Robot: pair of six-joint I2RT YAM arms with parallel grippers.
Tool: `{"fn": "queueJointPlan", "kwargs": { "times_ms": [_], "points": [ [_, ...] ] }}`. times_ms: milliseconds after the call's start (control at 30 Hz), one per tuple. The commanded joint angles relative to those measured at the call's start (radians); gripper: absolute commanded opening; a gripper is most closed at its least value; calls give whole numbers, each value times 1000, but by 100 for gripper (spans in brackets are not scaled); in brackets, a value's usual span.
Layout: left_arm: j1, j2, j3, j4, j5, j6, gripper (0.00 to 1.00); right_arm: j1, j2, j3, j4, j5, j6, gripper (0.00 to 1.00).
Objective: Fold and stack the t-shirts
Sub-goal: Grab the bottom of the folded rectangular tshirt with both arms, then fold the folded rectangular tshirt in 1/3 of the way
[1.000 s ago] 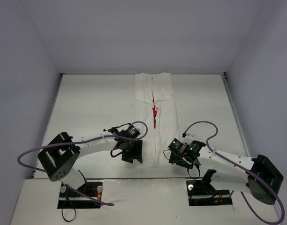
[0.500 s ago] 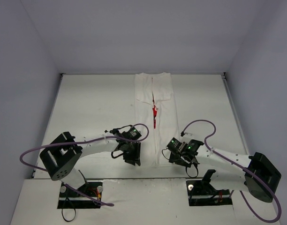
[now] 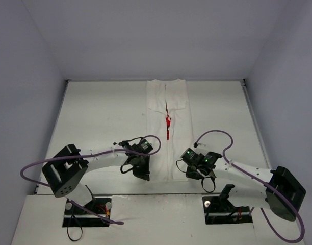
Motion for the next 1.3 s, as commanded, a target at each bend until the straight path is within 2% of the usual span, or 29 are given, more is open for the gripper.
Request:
{"fn": "queueJointPlan", "kwargs": {
  "times_ms": [0, 400, 567, 733, 900, 1167, 1267],
  "points": [
    [11, -58, 34, -116, -82, 49, 0, -3, -22, 28, -34, -2, -17, 0],
    [10, -173, -11, -163, -65, 36, 0, 77, -70, 42, -153, -34, 38, 0],
    [9, -217, -14, -214, -65, 40, 0, 152, -66, 43, -186, -47, 96, 0],
    [10, -271, 45, -301, -119, 63, 0, 176, -84, 134, -260, 43, 106, 0],
    [55, -256, 163, -351, -156, 121, 0, 137, 8, 295, -313, 120, 20, 0],
    [245, -119, 387, -354, -158, 276, 0, -71, 107, 468, -315, 159, -229, 0],
    [268, -43, 469, -355, -170, 327, 0, -157, 165, 558, -314, 159, -316, 0]
  ]
}}
